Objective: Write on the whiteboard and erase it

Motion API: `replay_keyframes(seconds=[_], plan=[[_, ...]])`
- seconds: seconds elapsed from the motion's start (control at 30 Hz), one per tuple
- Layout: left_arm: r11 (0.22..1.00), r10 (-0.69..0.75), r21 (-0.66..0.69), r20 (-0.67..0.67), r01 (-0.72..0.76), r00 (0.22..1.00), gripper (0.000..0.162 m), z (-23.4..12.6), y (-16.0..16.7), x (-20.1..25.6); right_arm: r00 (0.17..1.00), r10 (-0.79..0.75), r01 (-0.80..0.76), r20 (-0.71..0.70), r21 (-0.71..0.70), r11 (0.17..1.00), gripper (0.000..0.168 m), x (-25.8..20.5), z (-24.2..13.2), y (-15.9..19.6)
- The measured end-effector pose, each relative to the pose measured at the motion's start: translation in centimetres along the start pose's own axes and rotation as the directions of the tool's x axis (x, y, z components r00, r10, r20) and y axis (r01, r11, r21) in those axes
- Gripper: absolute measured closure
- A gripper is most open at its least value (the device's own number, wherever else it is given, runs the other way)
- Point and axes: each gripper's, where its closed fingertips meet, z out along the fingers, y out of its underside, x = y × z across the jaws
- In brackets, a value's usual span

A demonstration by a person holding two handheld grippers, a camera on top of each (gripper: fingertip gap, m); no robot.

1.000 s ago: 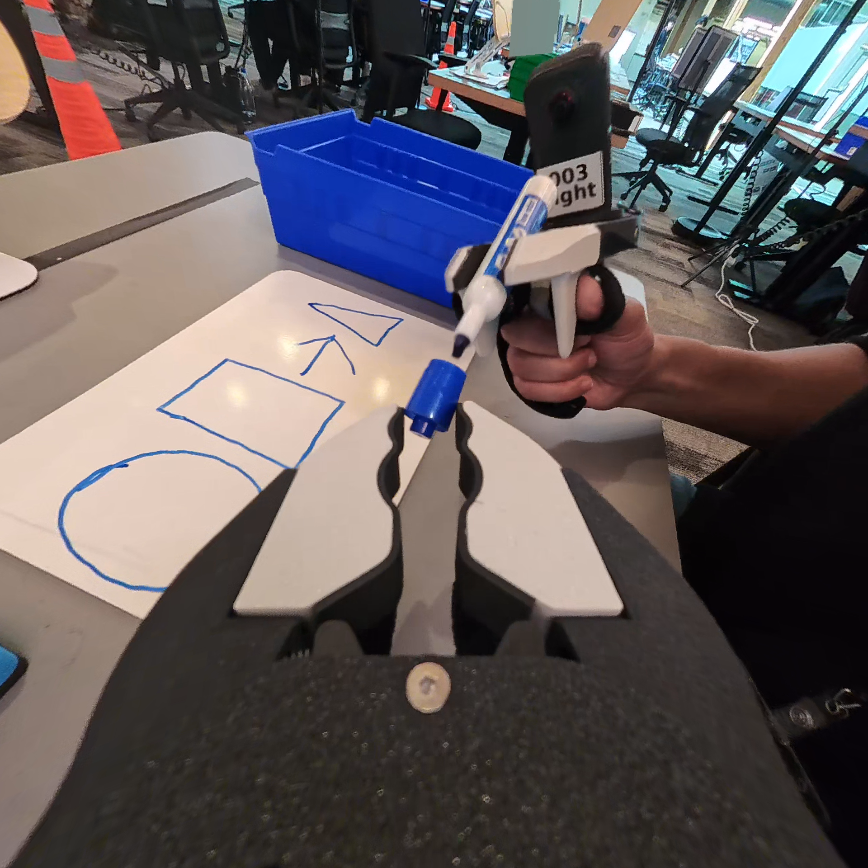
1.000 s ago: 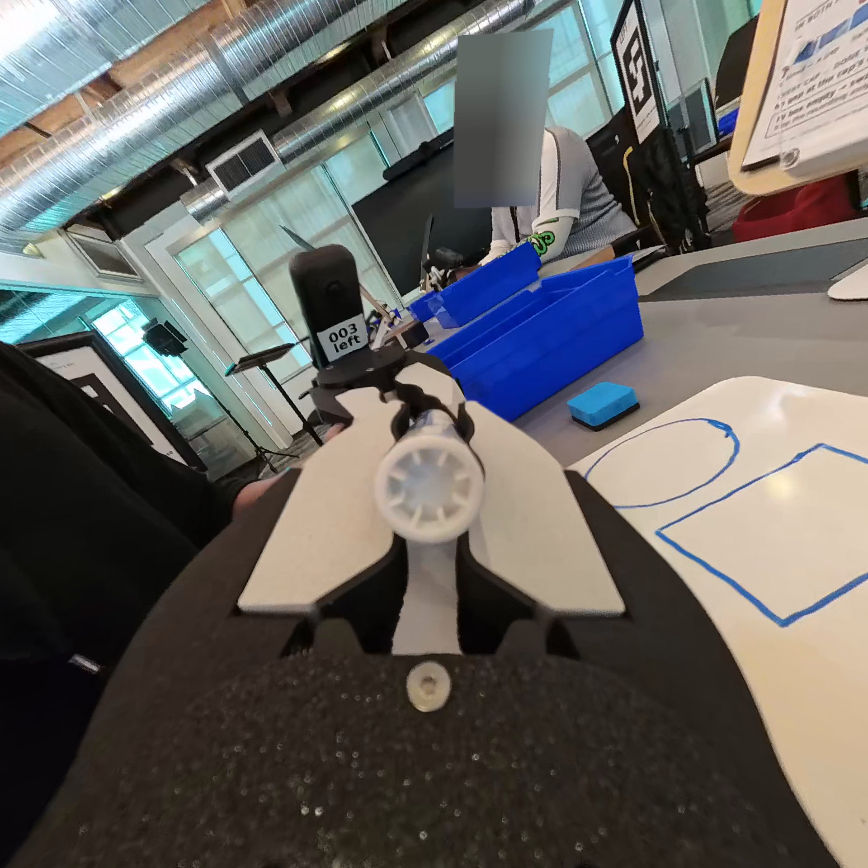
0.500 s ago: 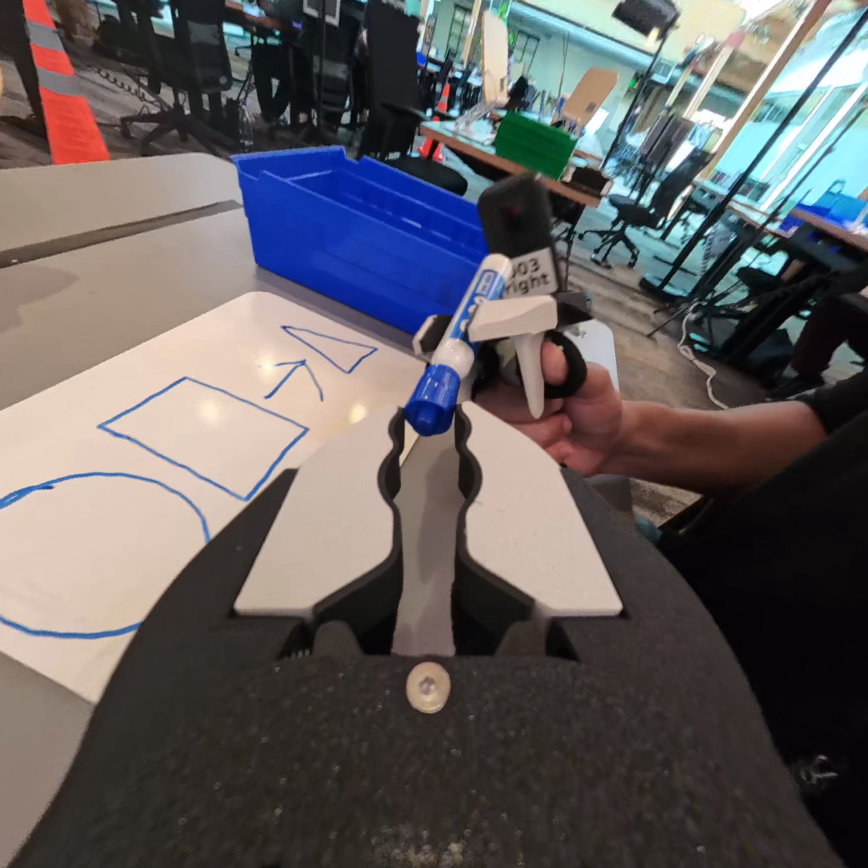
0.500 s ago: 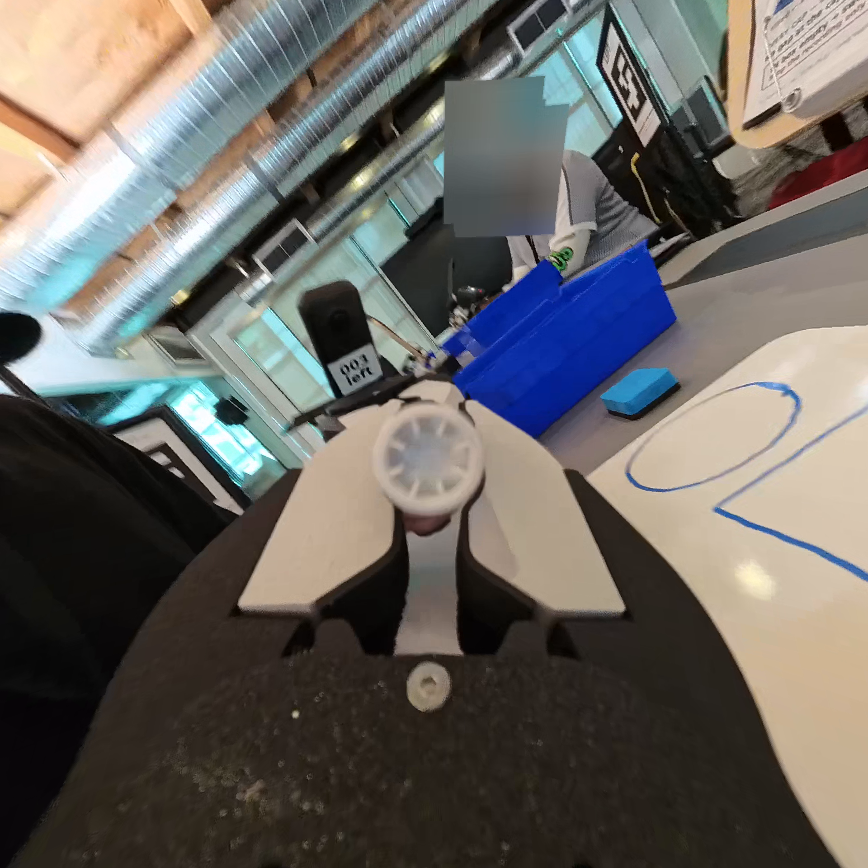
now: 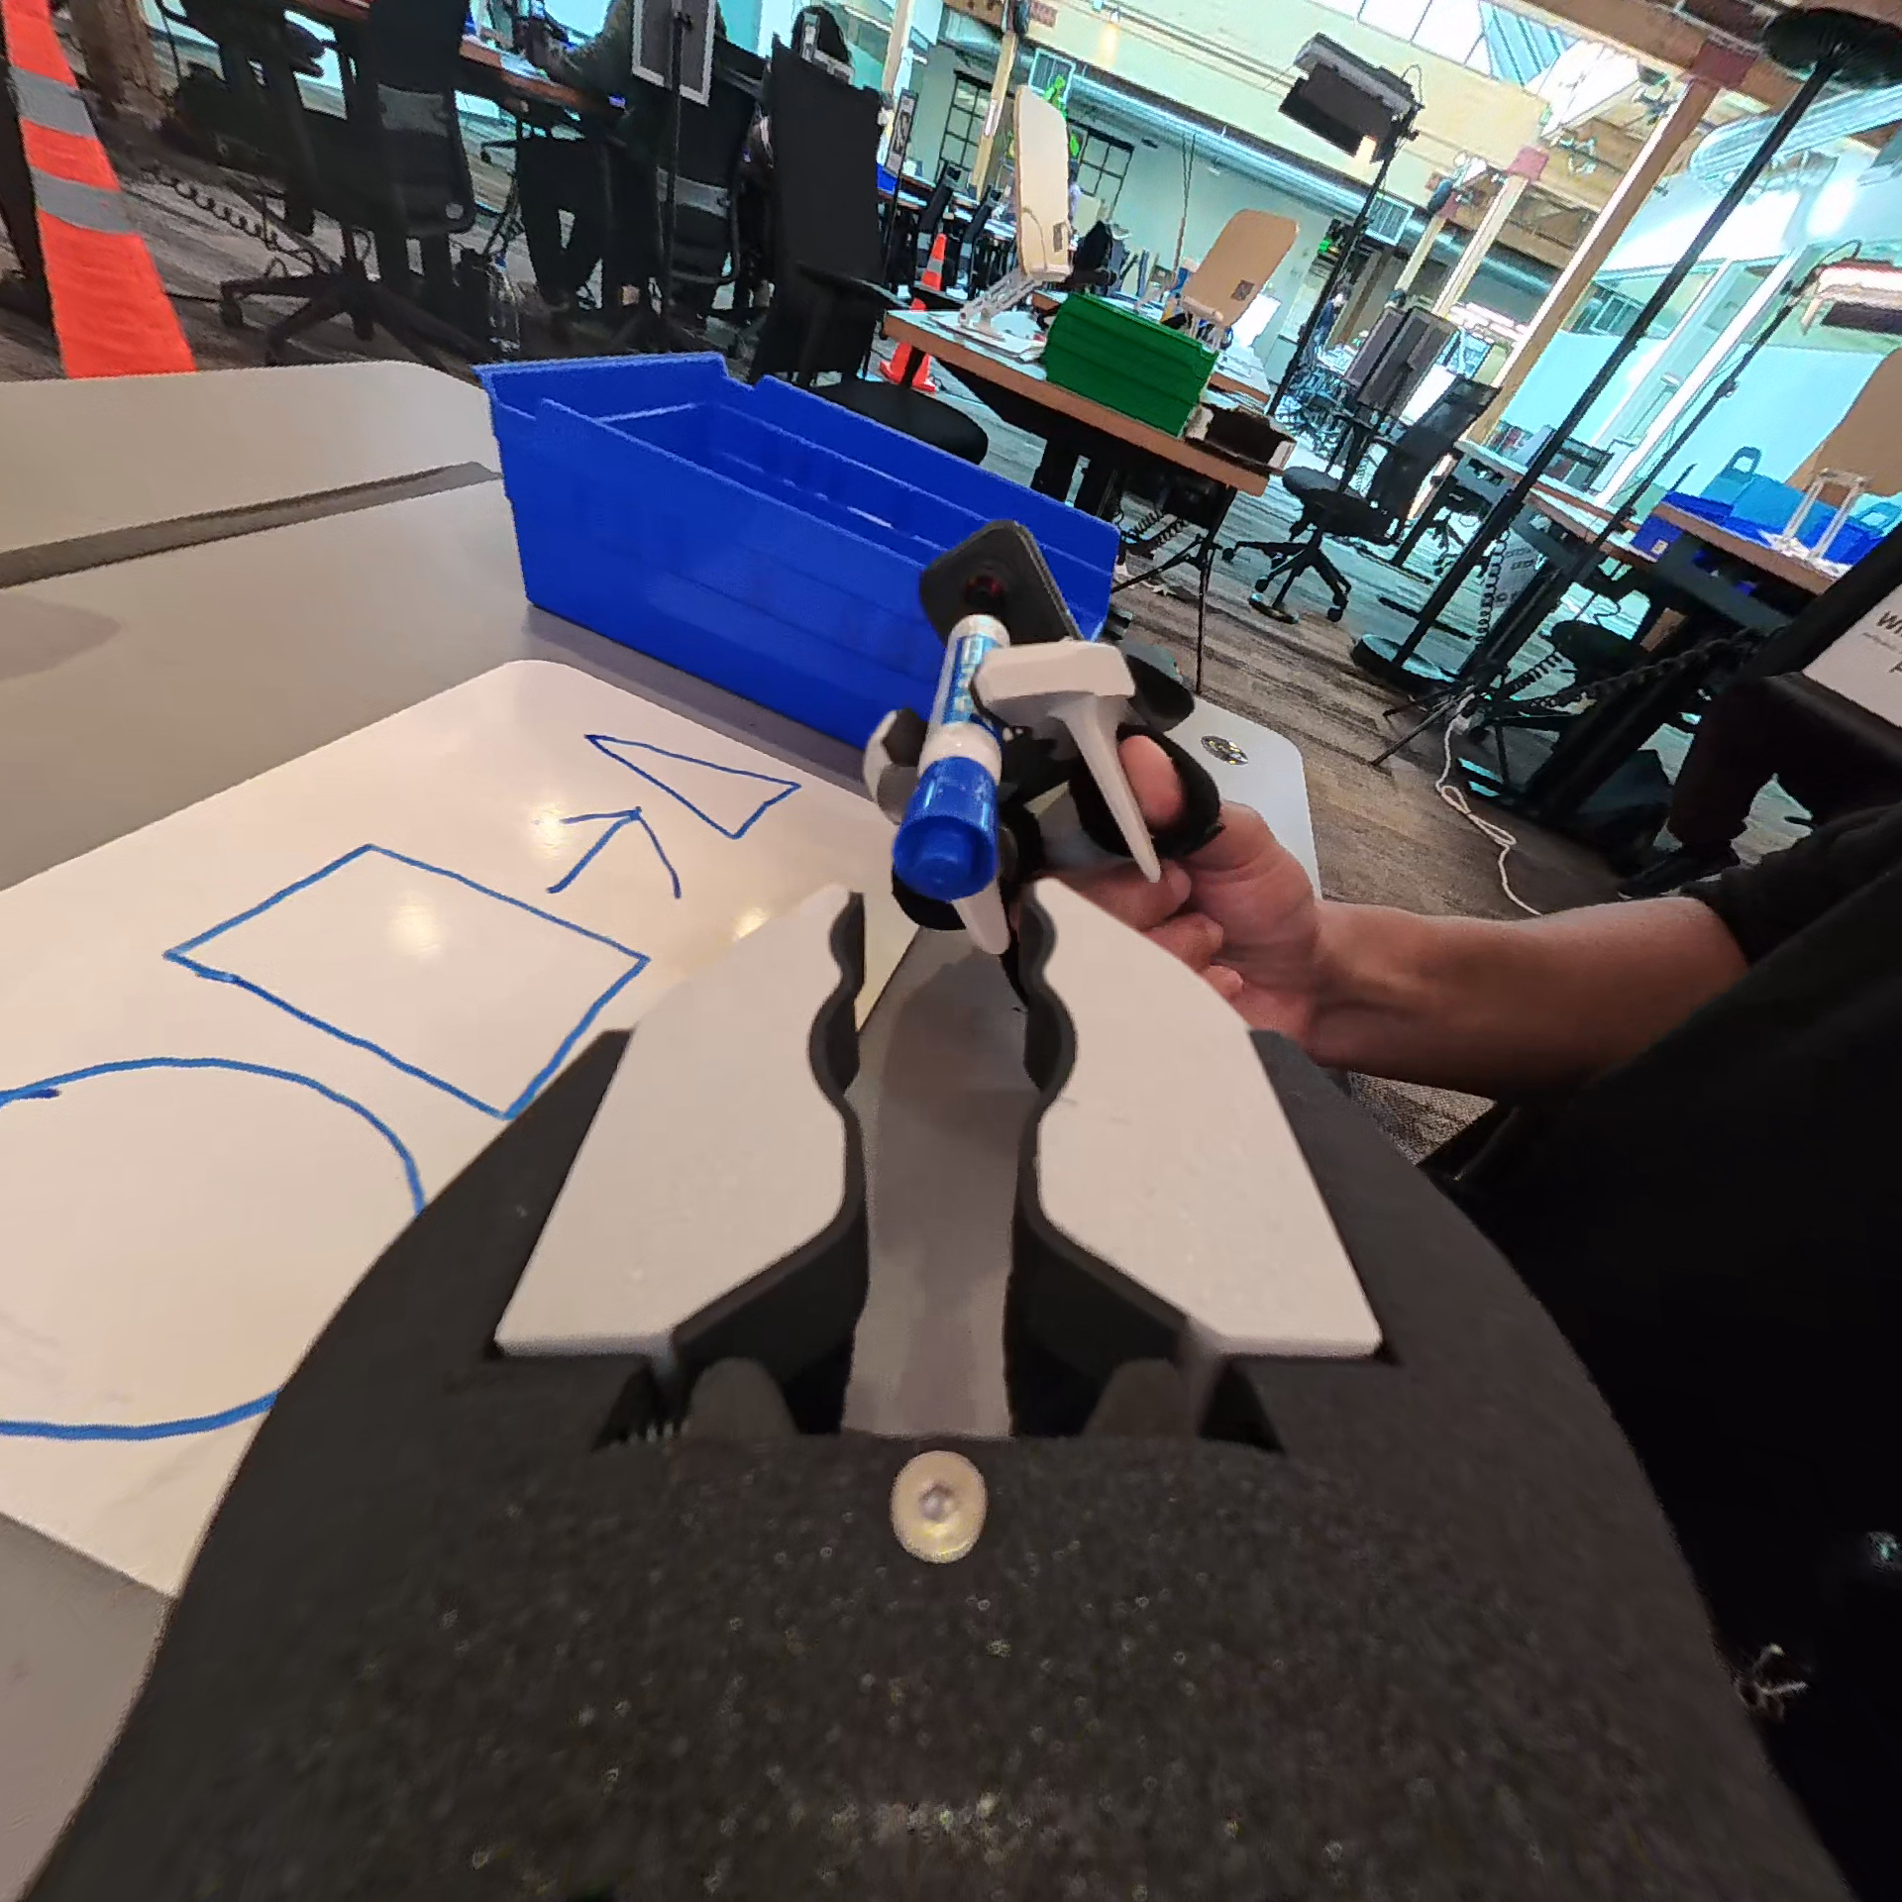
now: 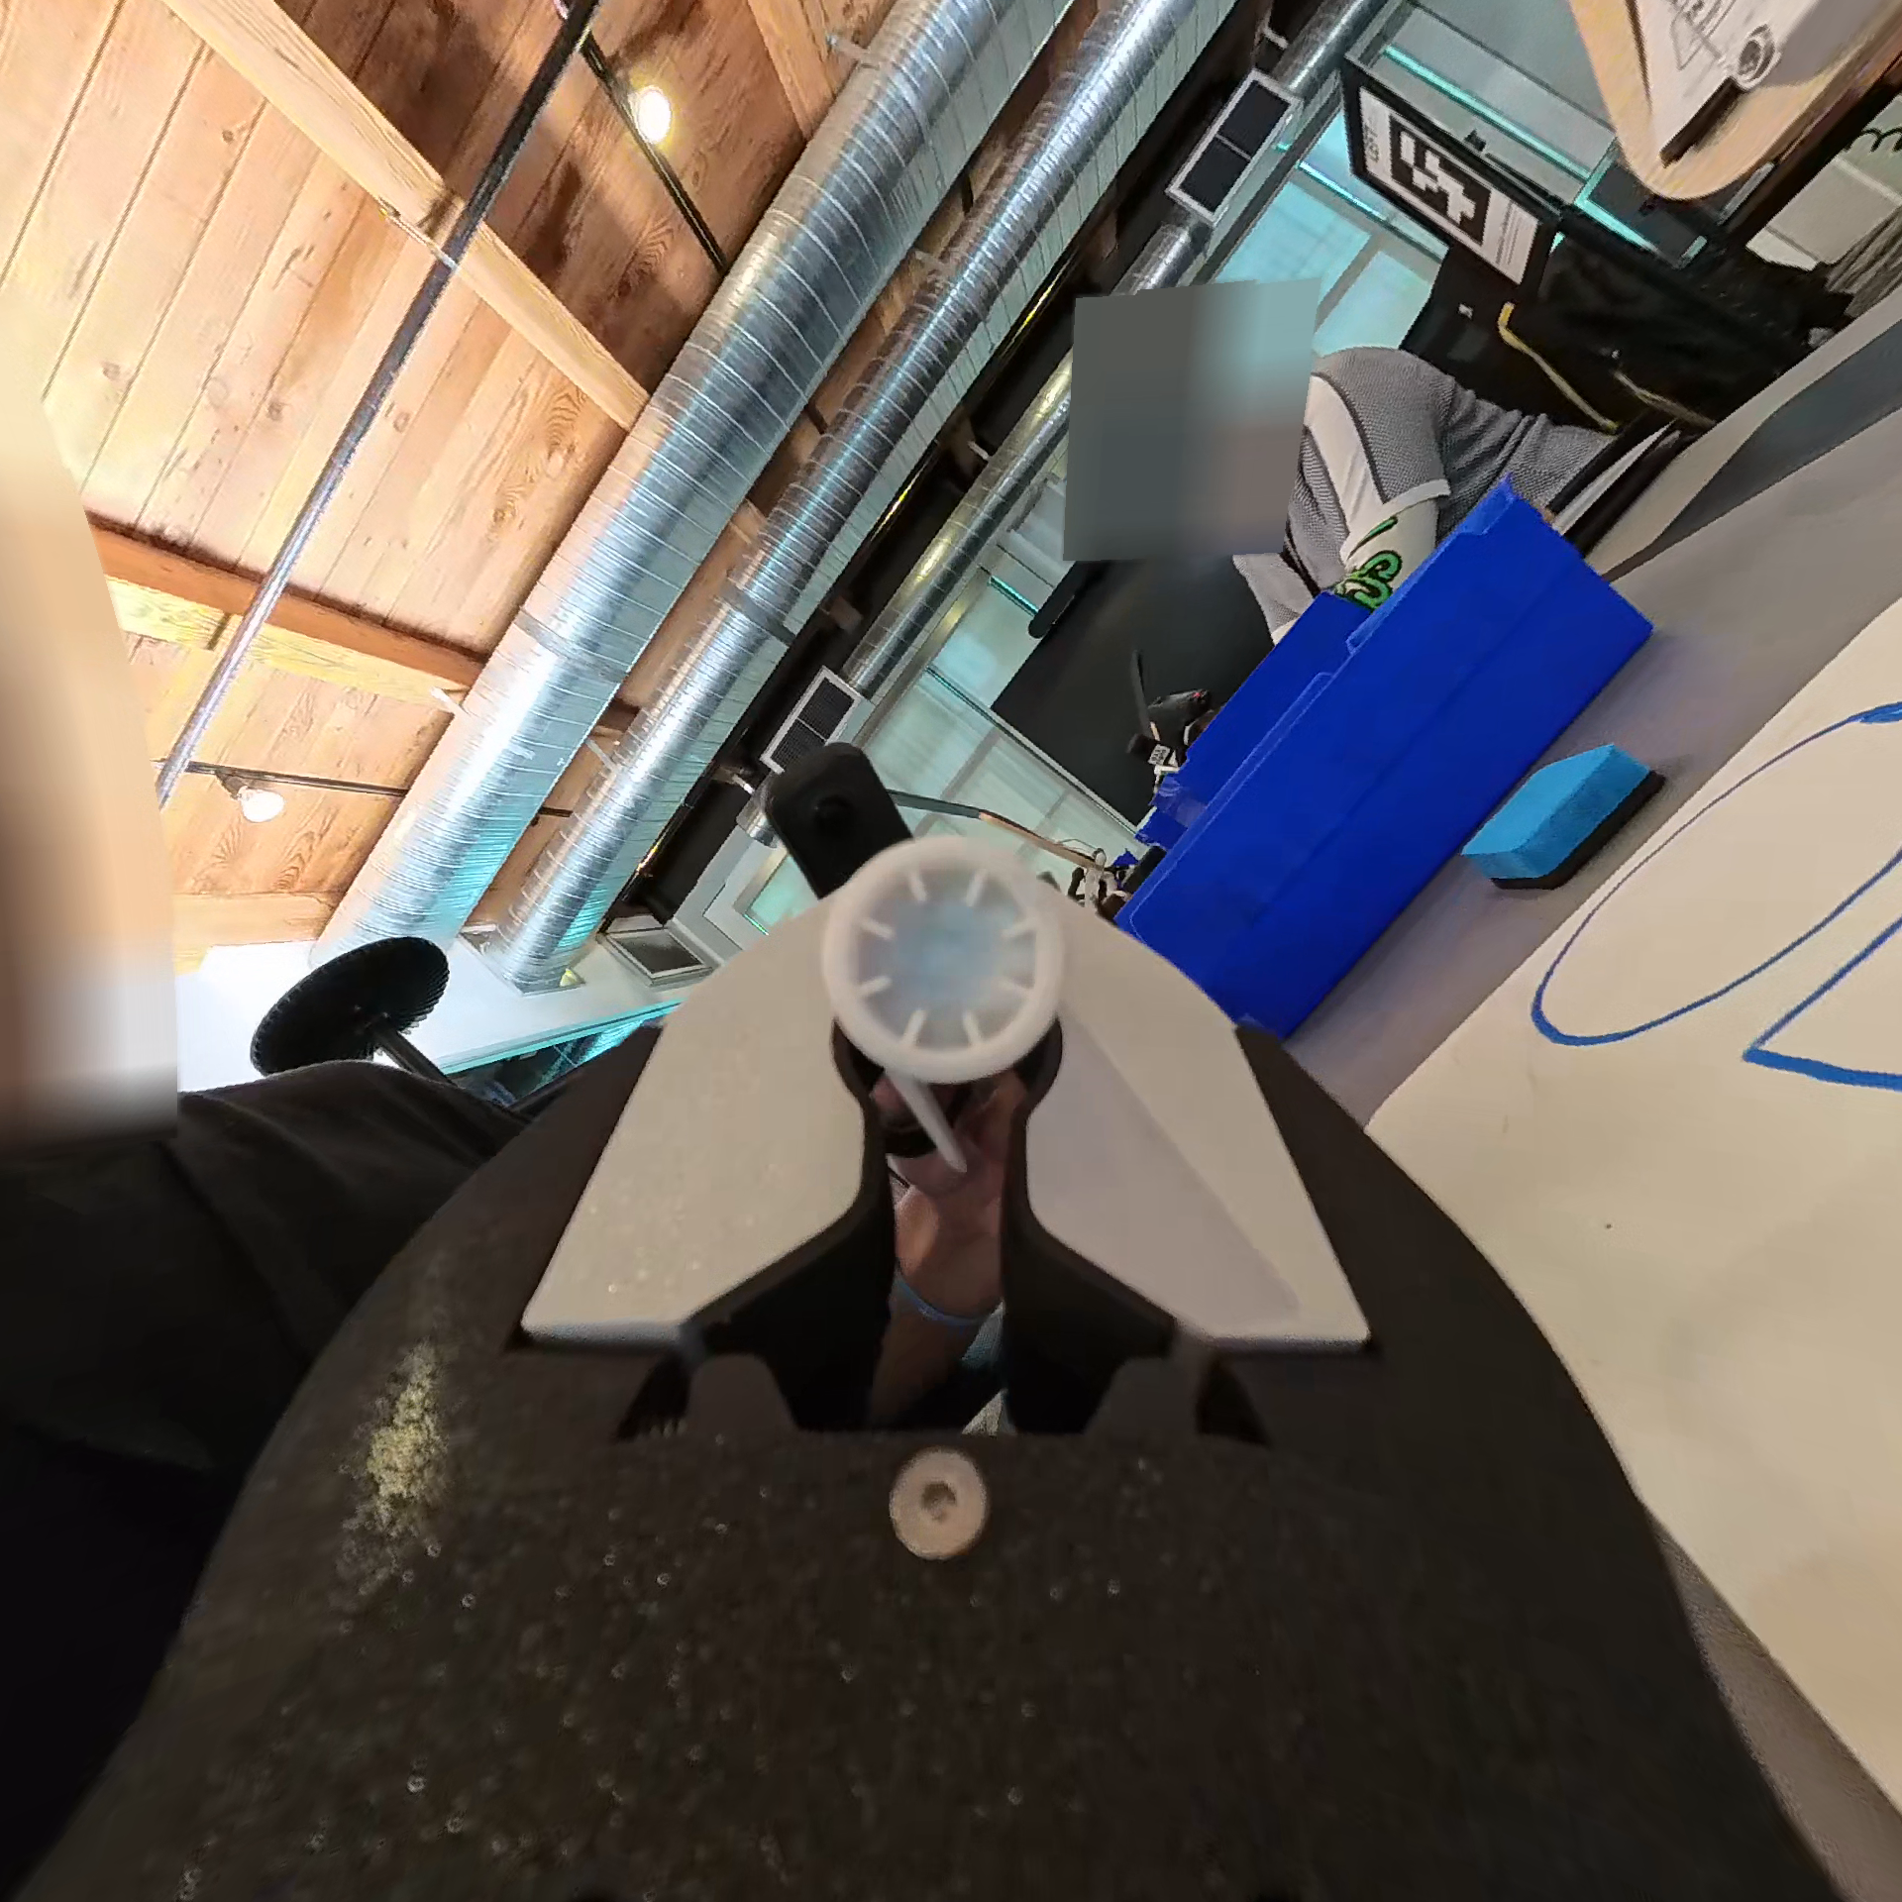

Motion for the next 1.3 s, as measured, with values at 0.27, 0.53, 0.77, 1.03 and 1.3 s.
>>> replay_keyframes(seconds=[0.27,0.53,0.77,1.03,1.3], plan=[[0.999,0.008,0.035,-0.02,-0.007,1.0,0.15,-0.9,-0.5,0.0,1.0,0.023,-0.023,0.011,-0.014,1.0,0.149,0.0,0.0,0.4],[0.999,0.009,0.04,-0.053,-0.007,0.999,0.153,-0.9,-0.4,0.5,1.0,0.028,-0.027,0.014,-0.049,0.998,0.148,0.0,0.3,1.0],[0.996,-0.024,0.08,-0.068,0.03,0.997,0.154,-0.8,-0.3,0.6,0.996,0.088,-0.087,0.026,-0.022,0.996,0.149,0.2,0.1,1.3],[0.994,-0.029,0.103,-0.053,0.034,0.998,0.154,-0.7,0.2,0.3,0.996,0.089,-0.088,-0.002,0.037,0.995,0.149,0.9,0.0,1.5],[0.991,-0.04,0.127,-0.003,0.04,0.999,0.154,0.1,0.7,-0.2,0.997,0.06,-0.055,-0.055,0.095,0.994,0.149,1.4,0.0,1.2]])
